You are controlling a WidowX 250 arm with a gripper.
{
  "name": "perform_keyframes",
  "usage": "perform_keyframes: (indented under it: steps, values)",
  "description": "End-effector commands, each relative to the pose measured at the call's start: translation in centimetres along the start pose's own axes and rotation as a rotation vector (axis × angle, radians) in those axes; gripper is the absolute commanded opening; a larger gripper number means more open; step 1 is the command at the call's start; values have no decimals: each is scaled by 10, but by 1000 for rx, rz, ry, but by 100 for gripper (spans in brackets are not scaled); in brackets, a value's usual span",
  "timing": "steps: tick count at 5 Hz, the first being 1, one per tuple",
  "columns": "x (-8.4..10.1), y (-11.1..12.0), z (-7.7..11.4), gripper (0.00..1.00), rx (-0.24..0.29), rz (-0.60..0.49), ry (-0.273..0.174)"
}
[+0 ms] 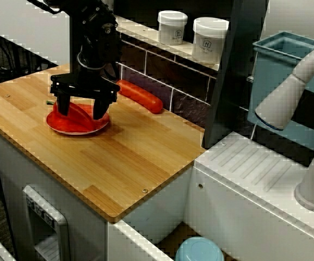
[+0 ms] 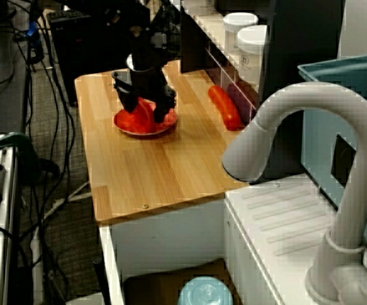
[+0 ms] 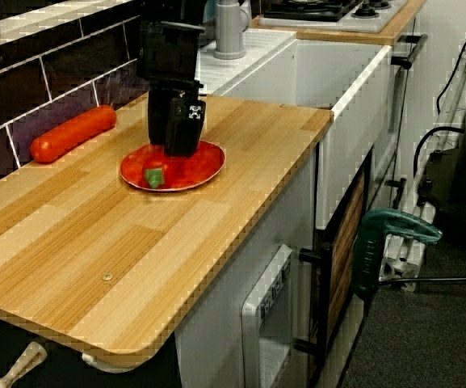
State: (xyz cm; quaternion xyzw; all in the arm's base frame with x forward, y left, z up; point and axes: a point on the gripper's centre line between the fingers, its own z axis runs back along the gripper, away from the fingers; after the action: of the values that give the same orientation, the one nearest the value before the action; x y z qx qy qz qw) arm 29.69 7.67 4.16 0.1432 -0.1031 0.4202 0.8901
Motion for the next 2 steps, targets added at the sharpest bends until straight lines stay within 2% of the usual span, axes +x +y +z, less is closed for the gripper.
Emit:
perform_keyframes:
  steps: [1, 2]
  values:
    - [12, -7, -5, 100, -24, 26, -46]
    - [9, -5, -6, 100, -24, 15, -48]
